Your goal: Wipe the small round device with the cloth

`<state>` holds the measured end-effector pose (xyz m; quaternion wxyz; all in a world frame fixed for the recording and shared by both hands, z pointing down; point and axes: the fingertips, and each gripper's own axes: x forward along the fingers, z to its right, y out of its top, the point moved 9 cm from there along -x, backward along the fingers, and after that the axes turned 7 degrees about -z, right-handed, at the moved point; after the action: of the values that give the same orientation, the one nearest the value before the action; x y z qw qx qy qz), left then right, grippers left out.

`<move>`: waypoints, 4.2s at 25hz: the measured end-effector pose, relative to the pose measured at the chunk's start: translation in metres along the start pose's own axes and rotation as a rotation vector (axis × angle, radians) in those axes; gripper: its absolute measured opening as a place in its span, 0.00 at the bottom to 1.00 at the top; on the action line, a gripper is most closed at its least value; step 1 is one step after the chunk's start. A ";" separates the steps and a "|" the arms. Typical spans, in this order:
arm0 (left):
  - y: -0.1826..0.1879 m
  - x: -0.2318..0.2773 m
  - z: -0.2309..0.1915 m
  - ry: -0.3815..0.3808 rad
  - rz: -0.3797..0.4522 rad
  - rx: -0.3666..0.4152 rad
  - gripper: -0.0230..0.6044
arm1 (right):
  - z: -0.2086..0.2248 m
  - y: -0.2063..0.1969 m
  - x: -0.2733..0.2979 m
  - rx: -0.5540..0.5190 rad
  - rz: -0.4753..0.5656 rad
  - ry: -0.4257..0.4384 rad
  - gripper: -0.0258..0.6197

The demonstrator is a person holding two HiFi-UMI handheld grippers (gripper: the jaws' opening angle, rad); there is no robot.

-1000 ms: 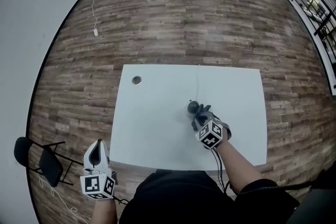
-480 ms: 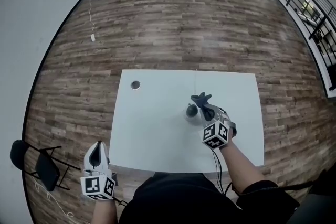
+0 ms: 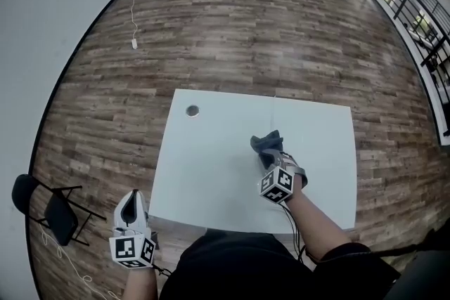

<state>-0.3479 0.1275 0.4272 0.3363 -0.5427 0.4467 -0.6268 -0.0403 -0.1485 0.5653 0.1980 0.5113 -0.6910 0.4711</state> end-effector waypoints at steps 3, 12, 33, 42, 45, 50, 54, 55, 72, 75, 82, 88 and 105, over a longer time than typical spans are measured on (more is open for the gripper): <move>-0.002 -0.003 -0.001 0.007 0.002 -0.009 0.05 | -0.001 0.002 0.005 0.009 -0.010 0.028 0.08; -0.003 -0.006 -0.002 0.024 -0.015 -0.008 0.05 | -0.011 0.006 0.015 0.013 0.000 0.079 0.08; -0.003 -0.024 -0.019 0.077 -0.054 0.001 0.05 | -0.045 -0.002 0.047 0.097 -0.014 0.179 0.08; 0.001 -0.010 -0.024 0.054 -0.059 0.008 0.05 | -0.032 0.007 0.031 0.185 0.015 0.201 0.08; 0.008 0.005 -0.018 0.016 -0.040 0.021 0.05 | -0.003 0.019 0.000 0.201 0.103 0.103 0.08; 0.014 0.027 -0.010 -0.044 -0.024 0.039 0.05 | 0.047 0.030 -0.052 0.155 0.209 -0.141 0.08; 0.016 0.035 -0.004 -0.071 -0.027 0.056 0.05 | 0.060 0.022 -0.055 0.109 0.189 -0.228 0.08; 0.017 0.035 -0.004 -0.074 -0.028 0.059 0.05 | 0.057 0.018 -0.047 0.109 0.177 -0.209 0.08; 0.022 0.041 -0.008 -0.086 -0.057 0.082 0.05 | 0.015 -0.049 0.012 0.212 -0.077 -0.041 0.08; 0.023 0.043 -0.007 -0.093 -0.062 0.088 0.05 | 0.000 -0.057 0.019 0.220 -0.107 -0.003 0.08; 0.026 0.045 -0.012 -0.104 -0.068 0.095 0.05 | -0.028 -0.061 0.031 0.204 -0.166 0.089 0.08; 0.026 0.060 -0.007 -0.165 -0.070 0.103 0.05 | -0.041 -0.067 0.020 0.229 -0.211 0.132 0.08; 0.030 0.149 0.081 -0.590 -0.024 0.152 0.05 | -0.094 -0.150 -0.060 0.446 -0.462 0.017 0.08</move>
<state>-0.2977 -0.0345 0.4571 0.4835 -0.6798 0.2750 -0.4779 0.0977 -0.0424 0.6323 0.1884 0.6816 -0.4345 0.5578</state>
